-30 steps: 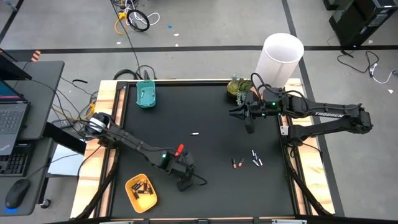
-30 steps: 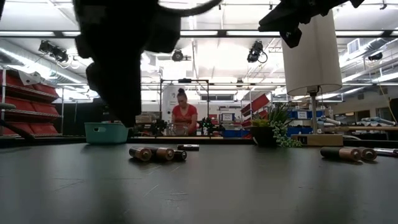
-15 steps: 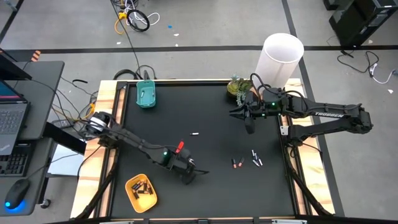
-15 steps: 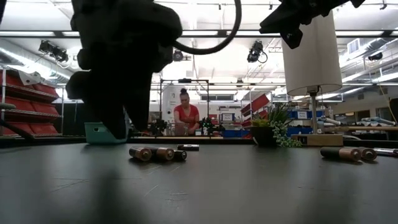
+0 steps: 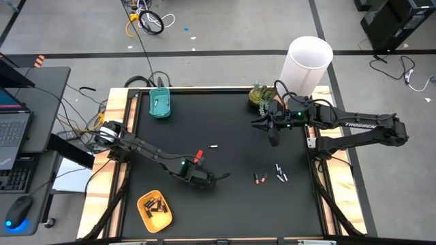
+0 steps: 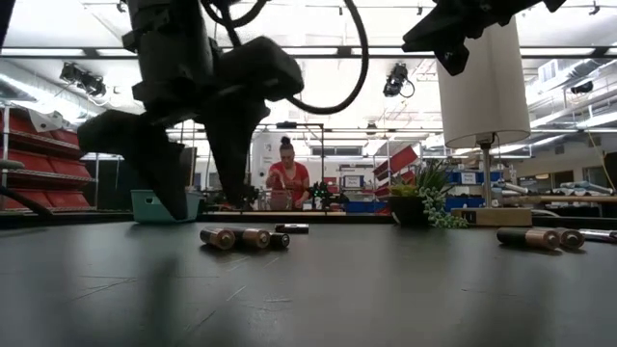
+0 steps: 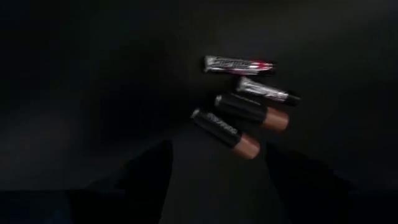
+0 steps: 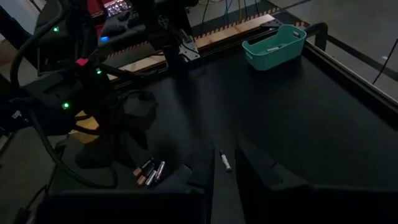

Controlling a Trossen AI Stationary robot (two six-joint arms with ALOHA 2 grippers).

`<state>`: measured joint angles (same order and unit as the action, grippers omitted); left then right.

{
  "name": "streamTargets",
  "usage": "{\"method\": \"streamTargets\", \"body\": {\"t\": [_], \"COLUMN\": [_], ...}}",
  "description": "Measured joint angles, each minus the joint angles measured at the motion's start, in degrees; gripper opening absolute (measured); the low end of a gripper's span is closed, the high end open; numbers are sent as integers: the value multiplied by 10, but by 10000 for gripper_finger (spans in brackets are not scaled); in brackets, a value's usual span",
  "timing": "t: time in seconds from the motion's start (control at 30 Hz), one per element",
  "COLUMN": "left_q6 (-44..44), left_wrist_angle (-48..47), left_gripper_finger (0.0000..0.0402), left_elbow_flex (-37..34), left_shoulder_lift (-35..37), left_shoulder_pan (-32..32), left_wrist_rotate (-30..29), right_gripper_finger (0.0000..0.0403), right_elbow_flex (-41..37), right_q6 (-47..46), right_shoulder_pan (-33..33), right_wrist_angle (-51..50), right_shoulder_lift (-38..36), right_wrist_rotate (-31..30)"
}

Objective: Sort batteries
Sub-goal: Put the black battery into the yellow bin

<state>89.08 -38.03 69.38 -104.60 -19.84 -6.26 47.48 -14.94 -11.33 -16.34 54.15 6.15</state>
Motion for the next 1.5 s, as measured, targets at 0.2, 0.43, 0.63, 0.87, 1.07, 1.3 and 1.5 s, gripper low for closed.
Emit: {"method": "streamTargets", "body": {"t": [0.2, 0.43, 0.63, 0.87, 1.07, 1.3, 1.5], "left_q6": [29, 31, 42, 34, -25, -68, -96], "left_wrist_angle": [-6, 6, -1, -44, -89, -65, -37], "left_gripper_finger": [273, 273, 273, 251, 190, 93, 53], "left_elbow_flex": [0, 0, 0, 0, -1, -35, -54], "left_shoulder_lift": [0, -21, -27, -27, -27, -22, -21], "left_shoulder_pan": [7, 19, 18, 18, 18, 19, 24], "left_wrist_rotate": [-6, 14, 35, 53, 54, 61, 84], "right_gripper_finger": [52, 52, 52, 52, 52, 52, 52], "right_elbow_flex": [0, 0, 0, 0, 0, 0, 0], "right_q6": [1, 5, 4, 5, 5, 5, 2], "right_shoulder_pan": [0, 0, 0, 0, 0, 0, 0], "right_wrist_angle": [0, 0, -1, -1, -1, -1, -1], "right_shoulder_lift": [0, 0, 0, 0, 0, 0, 0], "right_wrist_rotate": [0, 0, 0, 0, 0, 0, 0]}}
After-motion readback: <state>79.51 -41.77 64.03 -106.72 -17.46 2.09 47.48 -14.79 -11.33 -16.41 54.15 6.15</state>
